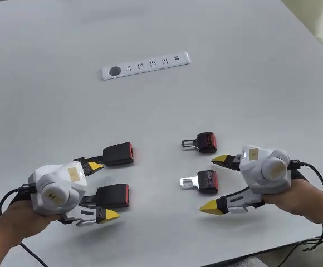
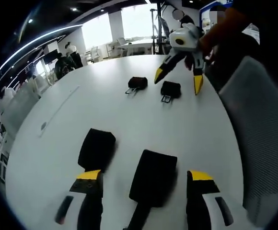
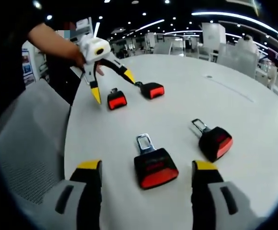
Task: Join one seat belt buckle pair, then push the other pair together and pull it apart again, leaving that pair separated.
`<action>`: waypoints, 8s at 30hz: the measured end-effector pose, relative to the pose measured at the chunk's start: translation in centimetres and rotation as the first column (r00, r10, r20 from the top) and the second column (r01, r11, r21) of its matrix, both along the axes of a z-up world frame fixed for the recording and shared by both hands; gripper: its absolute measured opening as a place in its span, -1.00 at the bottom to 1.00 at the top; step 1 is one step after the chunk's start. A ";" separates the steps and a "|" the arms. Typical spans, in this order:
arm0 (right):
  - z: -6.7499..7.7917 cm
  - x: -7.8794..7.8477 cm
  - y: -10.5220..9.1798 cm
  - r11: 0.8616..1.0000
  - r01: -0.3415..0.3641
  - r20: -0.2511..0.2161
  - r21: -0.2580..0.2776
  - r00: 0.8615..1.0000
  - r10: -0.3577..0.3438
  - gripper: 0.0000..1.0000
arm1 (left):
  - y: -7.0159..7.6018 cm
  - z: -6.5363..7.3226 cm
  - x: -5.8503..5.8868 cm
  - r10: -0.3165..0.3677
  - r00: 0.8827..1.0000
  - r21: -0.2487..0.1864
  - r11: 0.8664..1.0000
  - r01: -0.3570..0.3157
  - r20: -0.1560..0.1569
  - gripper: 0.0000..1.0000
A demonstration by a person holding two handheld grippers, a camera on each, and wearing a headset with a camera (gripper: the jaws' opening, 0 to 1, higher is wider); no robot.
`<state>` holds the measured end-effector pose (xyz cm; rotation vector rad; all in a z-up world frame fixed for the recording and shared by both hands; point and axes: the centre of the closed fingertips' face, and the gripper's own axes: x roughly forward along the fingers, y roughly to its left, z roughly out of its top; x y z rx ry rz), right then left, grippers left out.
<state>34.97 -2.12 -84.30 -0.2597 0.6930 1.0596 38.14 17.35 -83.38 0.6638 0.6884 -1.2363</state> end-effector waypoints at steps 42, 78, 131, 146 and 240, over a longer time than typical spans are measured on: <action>-1.1 0.4 -1.0 0.927 -0.343 -0.003 -0.150 0.938 0.346 -0.32 | 0.7 -2.2 -0.8 -0.217 0.971 0.118 0.966 0.229 -0.102 -0.31; -0.8 0.3 6.8 0.944 -0.327 0.051 0.049 0.944 0.325 -0.33 | 1.1 -2.3 -0.7 -0.206 0.970 0.150 0.963 0.225 -0.132 -0.31; -1.1 1.4 15.1 0.947 -0.318 0.036 0.054 0.948 0.316 -0.33 | 1.1 -2.3 -0.8 -0.293 0.948 0.221 0.923 0.315 -0.125 -0.33; -1.1 1.6 15.3 0.953 -0.300 0.032 0.031 0.954 0.299 -0.33 | 1.1 -2.5 -0.8 -0.288 0.950 0.208 0.928 0.308 -0.121 -0.33; 4.4 7.9 1.8 0.995 0.042 0.136 0.089 0.989 -0.054 0.63 | 1.1 4.1 5.5 -0.043 0.999 0.025 0.999 0.042 0.033 0.41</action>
